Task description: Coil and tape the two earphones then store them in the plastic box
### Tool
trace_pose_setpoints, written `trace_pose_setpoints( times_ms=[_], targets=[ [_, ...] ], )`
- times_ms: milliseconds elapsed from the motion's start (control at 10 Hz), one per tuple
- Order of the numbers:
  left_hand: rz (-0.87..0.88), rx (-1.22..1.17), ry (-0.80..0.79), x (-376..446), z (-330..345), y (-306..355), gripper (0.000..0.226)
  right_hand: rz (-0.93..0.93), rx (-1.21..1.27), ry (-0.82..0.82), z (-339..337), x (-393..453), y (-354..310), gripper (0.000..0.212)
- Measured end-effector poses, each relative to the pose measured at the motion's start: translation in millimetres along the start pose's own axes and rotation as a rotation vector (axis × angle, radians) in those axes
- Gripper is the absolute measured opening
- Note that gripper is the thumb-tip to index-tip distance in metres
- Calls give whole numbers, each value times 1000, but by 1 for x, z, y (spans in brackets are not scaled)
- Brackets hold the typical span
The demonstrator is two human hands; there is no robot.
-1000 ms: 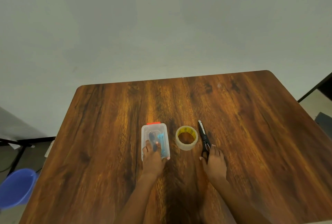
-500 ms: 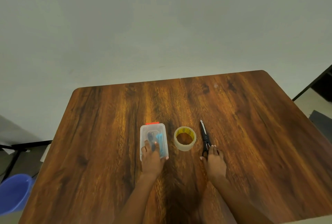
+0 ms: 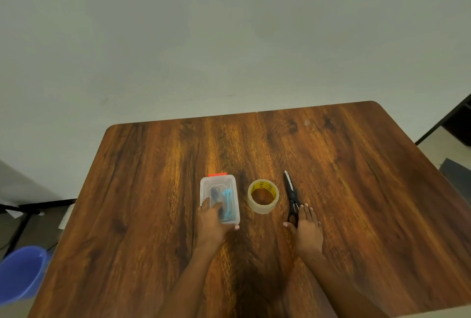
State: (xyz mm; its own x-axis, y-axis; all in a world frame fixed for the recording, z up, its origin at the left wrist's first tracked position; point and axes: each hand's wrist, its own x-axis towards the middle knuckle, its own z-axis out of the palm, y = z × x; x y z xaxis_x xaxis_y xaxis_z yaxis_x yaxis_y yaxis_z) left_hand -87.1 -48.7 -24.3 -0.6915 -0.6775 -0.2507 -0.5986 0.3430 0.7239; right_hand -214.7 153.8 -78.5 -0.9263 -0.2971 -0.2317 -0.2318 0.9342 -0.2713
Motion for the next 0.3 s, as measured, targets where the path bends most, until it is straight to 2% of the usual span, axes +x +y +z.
trace_pose_setpoints(
  times_ms=[200,300],
  targets=[
    [129,182,141,-4,-17,17,53,-149,49,152,-21,-5,-12,59],
    [297,316,237,3,-39,55,56,-329,25,303,-59,7,-37,54]
  ],
)
